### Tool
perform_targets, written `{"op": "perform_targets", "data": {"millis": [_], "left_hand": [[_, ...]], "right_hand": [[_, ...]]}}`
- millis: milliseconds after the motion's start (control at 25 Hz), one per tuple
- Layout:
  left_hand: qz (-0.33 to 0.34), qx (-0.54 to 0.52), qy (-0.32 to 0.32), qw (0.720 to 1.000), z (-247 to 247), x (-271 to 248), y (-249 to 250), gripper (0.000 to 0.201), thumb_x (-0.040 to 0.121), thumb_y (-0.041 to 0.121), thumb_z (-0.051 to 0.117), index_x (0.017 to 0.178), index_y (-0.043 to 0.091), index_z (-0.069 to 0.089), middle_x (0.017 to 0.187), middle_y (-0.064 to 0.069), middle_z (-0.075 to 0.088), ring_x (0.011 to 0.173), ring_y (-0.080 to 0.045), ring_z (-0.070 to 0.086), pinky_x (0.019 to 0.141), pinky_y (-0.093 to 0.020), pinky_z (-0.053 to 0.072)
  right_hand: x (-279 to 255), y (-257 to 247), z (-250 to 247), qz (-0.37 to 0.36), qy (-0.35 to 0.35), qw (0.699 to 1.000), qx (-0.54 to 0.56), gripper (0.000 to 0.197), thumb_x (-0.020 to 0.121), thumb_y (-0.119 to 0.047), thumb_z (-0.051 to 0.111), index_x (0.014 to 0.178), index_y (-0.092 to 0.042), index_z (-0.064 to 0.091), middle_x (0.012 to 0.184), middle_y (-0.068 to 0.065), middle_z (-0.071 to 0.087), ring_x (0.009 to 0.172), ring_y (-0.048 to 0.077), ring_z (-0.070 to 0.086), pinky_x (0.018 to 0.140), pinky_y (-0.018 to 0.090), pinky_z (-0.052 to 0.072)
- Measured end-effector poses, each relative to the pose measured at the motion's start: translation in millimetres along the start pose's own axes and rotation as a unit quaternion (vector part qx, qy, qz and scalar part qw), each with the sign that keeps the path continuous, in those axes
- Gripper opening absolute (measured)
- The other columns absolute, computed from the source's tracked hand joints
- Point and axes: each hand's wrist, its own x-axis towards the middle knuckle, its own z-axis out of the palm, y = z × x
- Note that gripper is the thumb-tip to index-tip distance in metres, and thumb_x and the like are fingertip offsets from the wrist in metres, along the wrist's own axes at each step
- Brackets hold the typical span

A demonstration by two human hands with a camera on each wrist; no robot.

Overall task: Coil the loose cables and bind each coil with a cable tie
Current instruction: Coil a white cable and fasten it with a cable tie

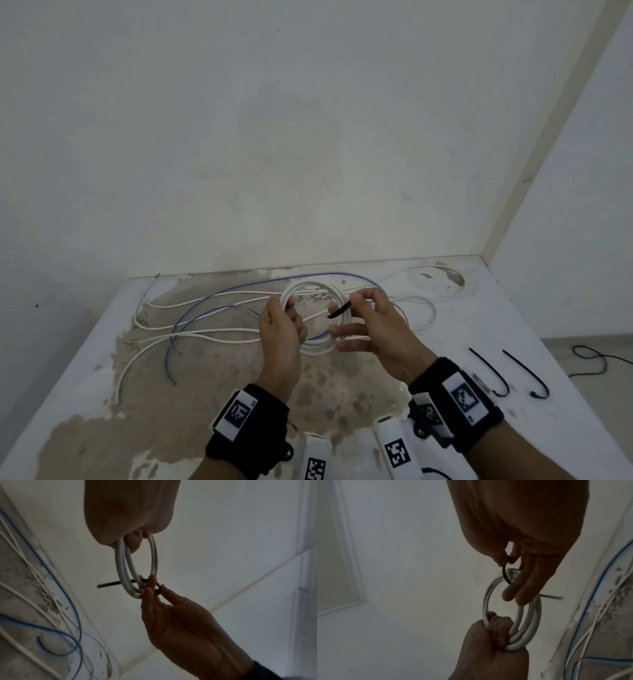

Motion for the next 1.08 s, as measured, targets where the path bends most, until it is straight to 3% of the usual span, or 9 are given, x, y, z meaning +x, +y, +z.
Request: {"op": "perform_targets", "data": {"millis": [120, 200, 360, 520, 640, 760, 880, 1000, 1080], "left_hand": [[0.003, -0.010, -0.011, 1.000, -4, -1, -6, 0.034, 0.098, 0.014, 0.027, 0.068, 0.012, 0.040, 0.051, 0.003, 0.024, 0.043, -0.014, 0.023, 0.045, -0.027, 0.028], [0.004, 0.012, -0.037, 0.999, -11, -1, -9, 0.035, 0.096, 0.015, 0.027, 0.067, 0.009, 0.045, 0.050, -0.001, 0.034, 0.045, -0.018, 0.045, 0.059, -0.034, 0.046], [0.010, 0.165, -0.127, 0.978, -21, 5, 9, 0.063, 0.104, 0.033, 0.020, 0.071, 0.000, 0.062, 0.059, -0.015, 0.061, 0.070, -0.031, 0.068, 0.071, -0.033, 0.049], [0.078, 0.357, -0.257, 0.895, -10, 6, 47, 0.068, 0.103, 0.049, 0.019, 0.077, 0.016, 0.073, 0.069, -0.009, 0.074, 0.069, -0.019, 0.069, 0.074, -0.031, 0.050], [0.072, 0.434, -0.318, 0.840, 6, -1, 56, 0.065, 0.103, 0.050, 0.025, 0.068, 0.016, 0.068, 0.054, 0.001, 0.064, 0.053, -0.012, 0.058, 0.064, -0.026, 0.047], [0.089, 0.418, -0.269, 0.863, 13, -8, 43, 0.051, 0.102, 0.042, 0.036, 0.064, 0.018, 0.060, 0.046, 0.007, 0.041, 0.045, -0.015, 0.038, 0.053, -0.031, 0.033], [0.036, 0.392, -0.174, 0.903, 18, -12, 32, 0.047, 0.100, 0.028, 0.035, 0.067, 0.013, 0.065, 0.040, 0.007, 0.047, 0.043, -0.013, 0.038, 0.048, -0.026, 0.029], [-0.063, 0.338, -0.197, 0.918, 20, -13, 31, 0.039, 0.100, 0.029, 0.035, 0.086, 0.012, 0.067, 0.059, 0.000, 0.058, 0.040, -0.012, 0.033, 0.044, -0.021, 0.024], [-0.058, 0.314, -0.224, 0.921, 16, -11, 31, 0.031, 0.100, 0.028, 0.040, 0.091, 0.022, 0.068, 0.063, 0.005, 0.057, 0.040, -0.011, 0.030, 0.043, -0.020, 0.021]], "right_hand": [[1, -3, 3, -0.108, 0.035, 0.993, -0.039, 0.012, 0.105, -0.018, 0.047, 0.109, -0.006, 0.047, 0.093, 0.017, 0.077, 0.061, 0.025, 0.070, 0.067, 0.041, 0.061], [2, -7, 1, -0.170, 0.036, 0.981, -0.091, 0.010, 0.104, -0.015, 0.049, 0.107, -0.005, 0.048, 0.086, 0.017, 0.076, 0.060, 0.029, 0.069, 0.066, 0.039, 0.060], [3, -17, -9, -0.206, -0.013, 0.960, -0.188, 0.004, 0.102, -0.013, 0.053, 0.102, -0.009, 0.050, 0.071, 0.008, 0.075, 0.069, 0.040, 0.072, 0.064, 0.033, 0.060], [4, -25, -16, -0.214, -0.052, 0.940, -0.261, 0.004, 0.100, -0.013, 0.057, 0.098, -0.014, 0.054, 0.075, 0.010, 0.076, 0.060, 0.030, 0.071, 0.067, 0.039, 0.058], [4, -25, -14, -0.227, -0.064, 0.927, -0.290, 0.004, 0.100, -0.015, 0.057, 0.098, -0.016, 0.053, 0.076, 0.011, 0.075, 0.061, 0.027, 0.071, 0.068, 0.039, 0.056], [6, -21, -15, -0.248, -0.055, 0.927, -0.275, 0.004, 0.101, -0.016, 0.056, 0.099, -0.017, 0.053, 0.076, 0.014, 0.074, 0.061, 0.024, 0.071, 0.069, 0.041, 0.055], [2, -13, -15, -0.272, -0.044, 0.924, -0.265, 0.004, 0.101, -0.015, 0.057, 0.100, -0.015, 0.053, 0.075, 0.005, 0.074, 0.063, 0.024, 0.071, 0.067, 0.032, 0.053], [-2, -6, -15, -0.286, -0.042, 0.924, -0.252, 0.006, 0.099, -0.014, 0.059, 0.101, -0.014, 0.054, 0.078, -0.001, 0.075, 0.064, 0.020, 0.070, 0.066, 0.026, 0.053], [-2, -4, -17, -0.276, -0.051, 0.933, -0.226, 0.006, 0.099, -0.012, 0.059, 0.101, -0.010, 0.054, 0.085, 0.000, 0.076, 0.063, 0.020, 0.069, 0.065, 0.024, 0.052]]}}
